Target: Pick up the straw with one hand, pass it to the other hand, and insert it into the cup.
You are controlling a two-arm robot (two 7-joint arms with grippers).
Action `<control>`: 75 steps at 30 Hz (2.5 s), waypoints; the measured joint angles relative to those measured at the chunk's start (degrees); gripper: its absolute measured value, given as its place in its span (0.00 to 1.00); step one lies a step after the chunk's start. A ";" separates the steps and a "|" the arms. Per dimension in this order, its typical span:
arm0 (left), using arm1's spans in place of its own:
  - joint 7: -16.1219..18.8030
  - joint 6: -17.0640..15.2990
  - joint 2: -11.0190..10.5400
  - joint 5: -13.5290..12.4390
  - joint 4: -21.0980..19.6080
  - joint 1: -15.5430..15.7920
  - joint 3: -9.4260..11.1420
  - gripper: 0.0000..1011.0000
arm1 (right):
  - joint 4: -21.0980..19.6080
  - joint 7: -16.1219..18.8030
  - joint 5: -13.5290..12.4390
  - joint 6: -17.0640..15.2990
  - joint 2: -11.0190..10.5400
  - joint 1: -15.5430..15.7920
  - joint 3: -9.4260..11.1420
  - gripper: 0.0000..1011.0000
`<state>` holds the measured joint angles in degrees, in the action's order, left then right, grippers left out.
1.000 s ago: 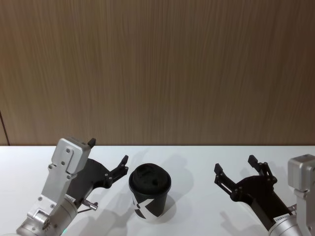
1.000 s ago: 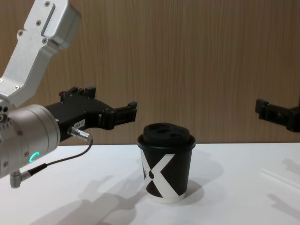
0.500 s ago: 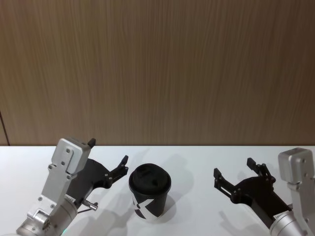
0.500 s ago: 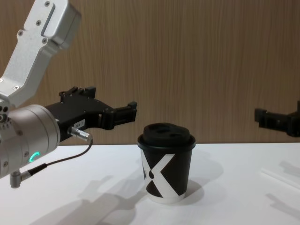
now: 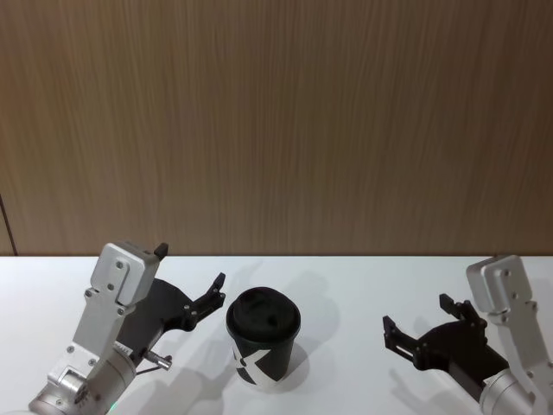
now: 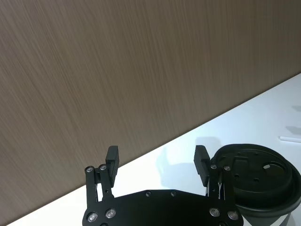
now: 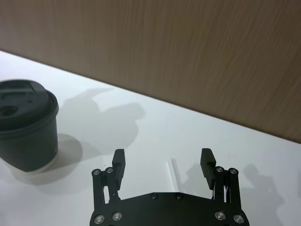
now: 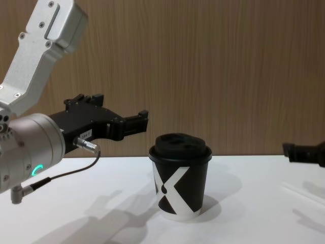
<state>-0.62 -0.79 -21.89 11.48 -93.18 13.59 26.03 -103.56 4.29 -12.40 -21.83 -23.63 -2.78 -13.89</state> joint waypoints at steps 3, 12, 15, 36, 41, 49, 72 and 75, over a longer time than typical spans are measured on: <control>0.00 0.00 0.00 0.00 0.00 0.00 0.00 0.99 | 0.38 -0.01 0.49 -1.92 -0.34 -0.53 -0.12 0.99; 0.00 0.00 0.00 0.00 0.00 0.00 0.00 0.99 | 1.47 -0.28 1.60 -7.07 -1.10 -1.62 0.13 0.99; 0.00 0.00 0.00 0.00 0.00 0.00 0.00 0.99 | 1.70 -0.48 1.71 -8.70 -1.15 -1.81 0.50 0.99; 0.00 0.00 0.00 0.00 0.00 0.00 0.00 0.99 | 0.02 -0.25 -0.26 -16.62 -0.49 -0.53 4.51 0.99; 0.00 0.00 0.00 0.00 0.00 0.00 0.00 0.99 | -0.72 0.17 -0.75 -18.20 -0.48 0.00 5.20 0.99; 0.00 0.00 0.00 0.00 0.00 0.00 0.00 0.99 | -1.18 0.58 -0.88 -20.02 -0.58 0.55 5.79 0.99; 0.00 0.00 0.00 0.00 0.00 0.00 0.00 0.99 | -0.11 1.43 -0.83 -22.83 0.57 0.25 6.55 0.99; 0.00 0.00 0.00 0.00 0.00 0.00 0.00 0.99 | 0.17 1.56 -0.93 -23.03 0.98 0.06 6.72 0.99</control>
<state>-0.63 -0.79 -21.89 11.48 -93.18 13.59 26.02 -103.38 5.84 -13.33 -44.87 -22.65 -2.72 -7.17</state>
